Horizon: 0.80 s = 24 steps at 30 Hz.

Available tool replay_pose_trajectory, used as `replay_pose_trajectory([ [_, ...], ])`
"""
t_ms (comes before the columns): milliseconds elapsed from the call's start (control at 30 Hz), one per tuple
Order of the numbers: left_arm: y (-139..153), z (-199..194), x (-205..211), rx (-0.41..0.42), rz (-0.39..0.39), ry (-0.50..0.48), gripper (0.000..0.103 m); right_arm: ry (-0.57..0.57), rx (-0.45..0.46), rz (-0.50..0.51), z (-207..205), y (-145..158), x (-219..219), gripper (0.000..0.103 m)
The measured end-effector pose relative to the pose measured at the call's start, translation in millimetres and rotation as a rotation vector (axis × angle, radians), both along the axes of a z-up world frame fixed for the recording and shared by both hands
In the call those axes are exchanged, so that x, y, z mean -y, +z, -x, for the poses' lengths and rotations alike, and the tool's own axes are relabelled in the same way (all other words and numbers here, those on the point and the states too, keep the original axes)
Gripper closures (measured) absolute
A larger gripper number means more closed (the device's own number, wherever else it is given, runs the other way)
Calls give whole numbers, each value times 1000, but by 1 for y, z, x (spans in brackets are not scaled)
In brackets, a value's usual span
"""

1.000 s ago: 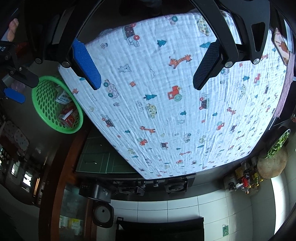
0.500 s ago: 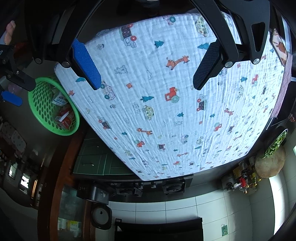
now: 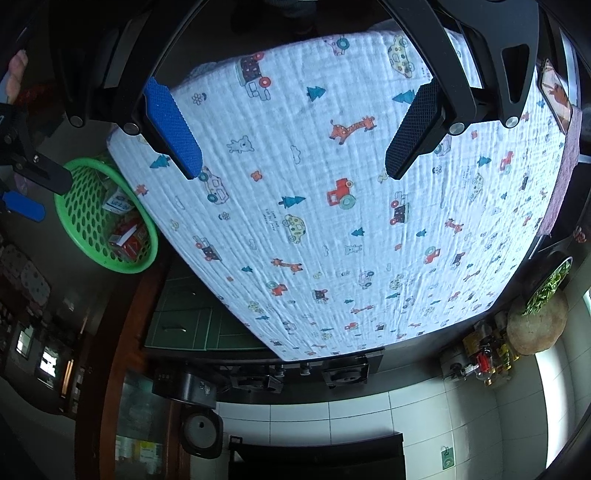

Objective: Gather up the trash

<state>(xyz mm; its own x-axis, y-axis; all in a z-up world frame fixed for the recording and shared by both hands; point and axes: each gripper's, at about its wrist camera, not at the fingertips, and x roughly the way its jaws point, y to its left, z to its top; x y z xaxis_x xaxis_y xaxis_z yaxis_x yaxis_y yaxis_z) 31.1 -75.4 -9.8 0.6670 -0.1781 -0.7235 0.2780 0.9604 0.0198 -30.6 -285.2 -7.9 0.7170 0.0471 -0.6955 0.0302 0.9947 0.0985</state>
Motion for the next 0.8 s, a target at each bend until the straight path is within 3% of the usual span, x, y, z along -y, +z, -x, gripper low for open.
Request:
replay_pose_trajectory([
  [800,-2,11,-13,-7,0,20,5,15,8,2,0,3,-8,11],
])
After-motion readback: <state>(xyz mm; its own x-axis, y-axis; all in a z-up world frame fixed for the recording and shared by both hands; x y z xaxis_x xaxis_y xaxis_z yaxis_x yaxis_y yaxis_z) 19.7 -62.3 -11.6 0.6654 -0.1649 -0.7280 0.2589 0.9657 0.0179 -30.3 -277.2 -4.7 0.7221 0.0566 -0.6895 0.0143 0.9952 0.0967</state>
